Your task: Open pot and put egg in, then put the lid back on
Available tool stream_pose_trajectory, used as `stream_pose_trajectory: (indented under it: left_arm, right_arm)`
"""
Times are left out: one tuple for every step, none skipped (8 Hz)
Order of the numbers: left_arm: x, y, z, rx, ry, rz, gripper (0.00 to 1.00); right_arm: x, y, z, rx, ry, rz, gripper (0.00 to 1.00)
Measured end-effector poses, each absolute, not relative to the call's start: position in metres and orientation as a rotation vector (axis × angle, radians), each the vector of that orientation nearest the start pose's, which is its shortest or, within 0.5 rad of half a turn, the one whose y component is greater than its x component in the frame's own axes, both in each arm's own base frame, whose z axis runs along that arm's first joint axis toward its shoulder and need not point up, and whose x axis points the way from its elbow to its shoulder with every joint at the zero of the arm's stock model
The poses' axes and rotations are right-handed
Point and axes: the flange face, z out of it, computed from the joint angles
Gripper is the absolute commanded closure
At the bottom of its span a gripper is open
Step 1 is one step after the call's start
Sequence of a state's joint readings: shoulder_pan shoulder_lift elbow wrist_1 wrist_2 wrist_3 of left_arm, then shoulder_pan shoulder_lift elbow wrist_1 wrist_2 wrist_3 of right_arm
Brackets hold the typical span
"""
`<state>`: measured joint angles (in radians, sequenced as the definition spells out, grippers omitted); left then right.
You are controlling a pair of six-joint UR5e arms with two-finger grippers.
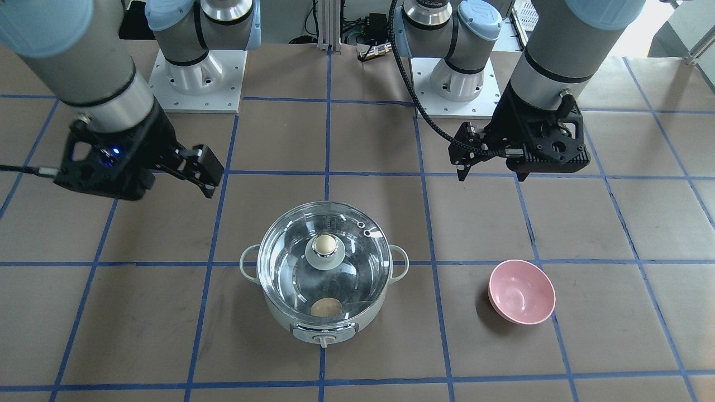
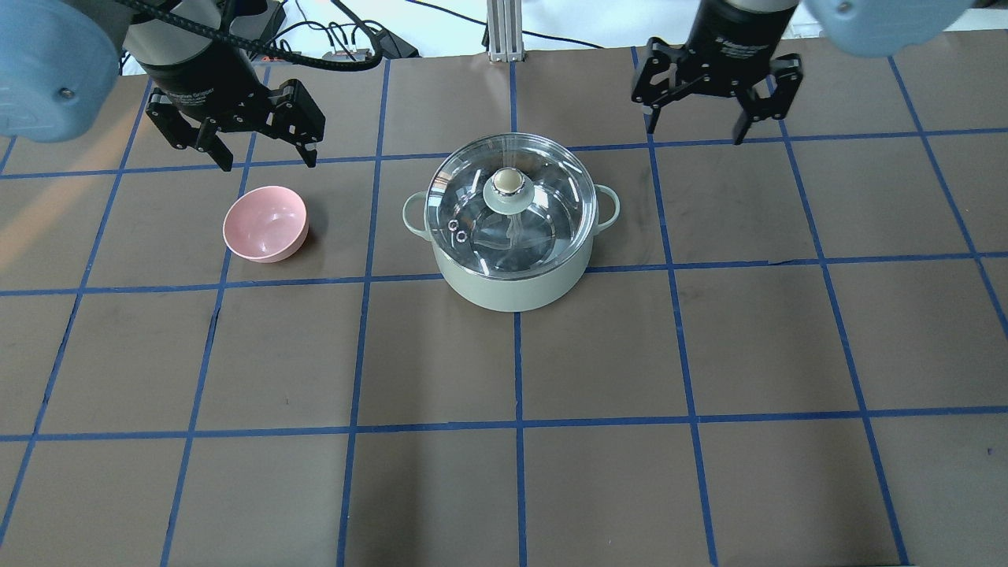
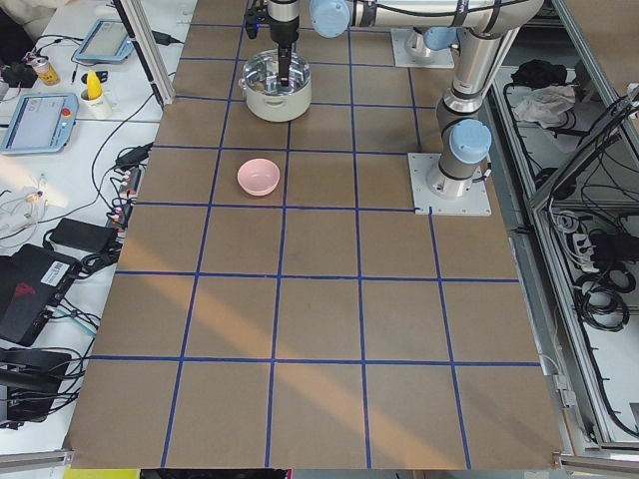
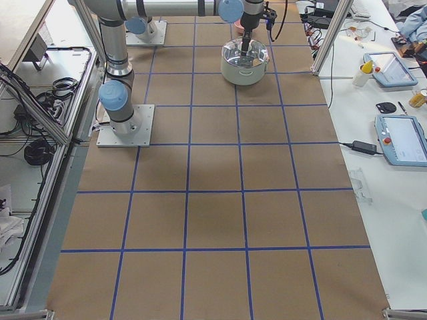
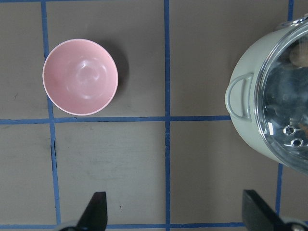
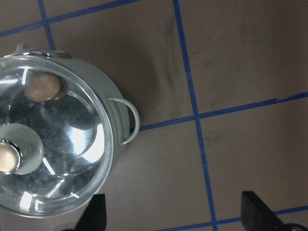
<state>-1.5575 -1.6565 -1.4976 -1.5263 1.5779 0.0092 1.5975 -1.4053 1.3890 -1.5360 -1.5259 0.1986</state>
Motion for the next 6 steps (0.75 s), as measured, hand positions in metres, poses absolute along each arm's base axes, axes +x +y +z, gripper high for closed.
stream_pose_trajectory:
  left_arm:
    - [-0.125, -0.533, 0.485, -0.003, 3.131, -0.051, 0.00]
    - [-0.125, -0.531, 0.487, 0.000, 3.129, -0.053, 0.00]
    - [-0.125, -0.529, 0.489, 0.001, 3.128, -0.056, 0.00]
    - [-0.124, -0.528, 0.492, -0.002, 3.128, -0.060, 0.00]
    - [-0.122, -0.527, 0.494, -0.005, 3.128, -0.064, 0.00]
    - [-0.122, -0.526, 0.494, -0.006, 3.128, -0.063, 0.00]
  right_arm:
    - [0.140, -0.536, 0.508, 0.198, 3.104, 0.019, 0.00]
    - [0.135, -0.520, 0.515, 0.164, 3.109, 0.009, 0.00]
    - [0.134, -0.511, 0.516, 0.150, 3.109, 0.010, 0.00]
    - [0.135, -0.505, 0.517, 0.143, 3.105, 0.008, 0.00]
    - [0.136, -0.501, 0.517, 0.135, 3.104, 0.008, 0.00]
    - [0.137, -0.500, 0.516, 0.121, 3.107, 0.011, 0.00]
